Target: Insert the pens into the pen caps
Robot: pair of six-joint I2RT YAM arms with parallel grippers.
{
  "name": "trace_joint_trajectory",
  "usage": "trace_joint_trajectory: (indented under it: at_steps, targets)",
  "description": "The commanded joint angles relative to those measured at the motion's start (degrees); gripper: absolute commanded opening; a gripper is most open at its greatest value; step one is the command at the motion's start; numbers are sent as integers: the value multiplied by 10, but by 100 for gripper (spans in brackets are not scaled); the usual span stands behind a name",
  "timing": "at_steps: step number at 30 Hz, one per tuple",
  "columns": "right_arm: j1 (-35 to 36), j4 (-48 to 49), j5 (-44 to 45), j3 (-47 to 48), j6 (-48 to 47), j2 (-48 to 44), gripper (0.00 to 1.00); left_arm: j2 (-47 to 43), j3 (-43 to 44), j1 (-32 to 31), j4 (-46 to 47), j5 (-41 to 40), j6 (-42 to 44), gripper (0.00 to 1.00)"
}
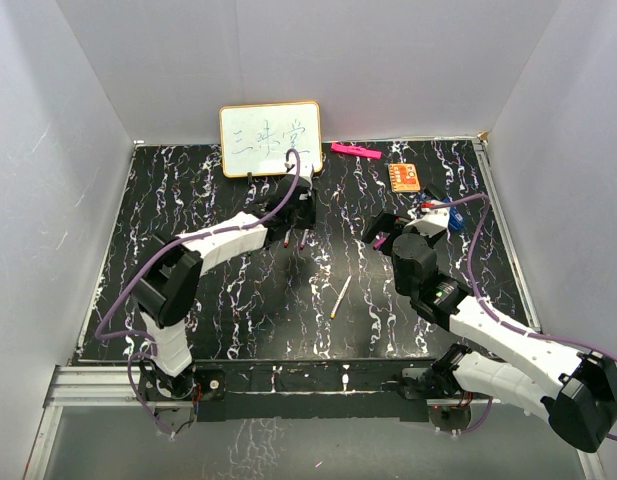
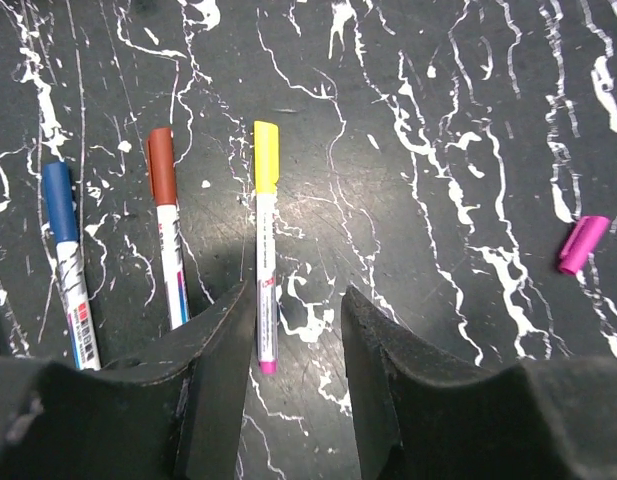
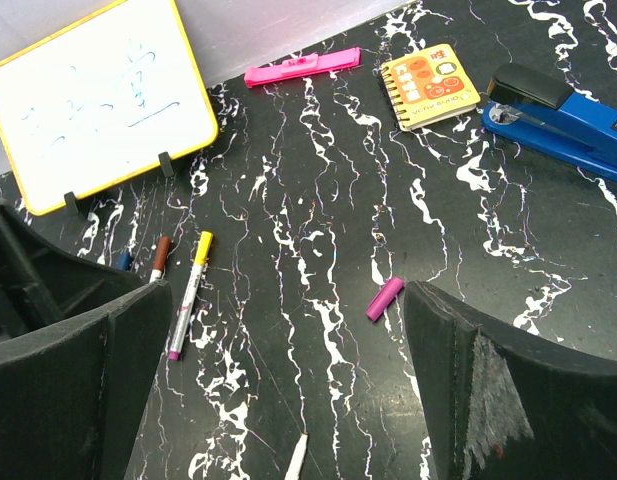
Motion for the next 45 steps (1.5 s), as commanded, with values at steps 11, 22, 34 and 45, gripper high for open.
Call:
trace_joint_trajectory:
  at_steps: [11, 22, 34, 45]
  targets:
    - [-5, 7, 12, 10, -13, -8, 98, 106, 88, 4, -22, -26, 48, 38]
    - [-6, 8, 5, 11, -17, 0, 98, 144, 116, 21, -31, -20, 52, 38]
    - [-7, 9, 5, 9, -14, 7, 98, 138, 94, 25, -18, 4, 43, 38]
    - [-15, -31, 57, 18, 36, 27, 98, 57, 48, 19, -29, 67, 22, 39]
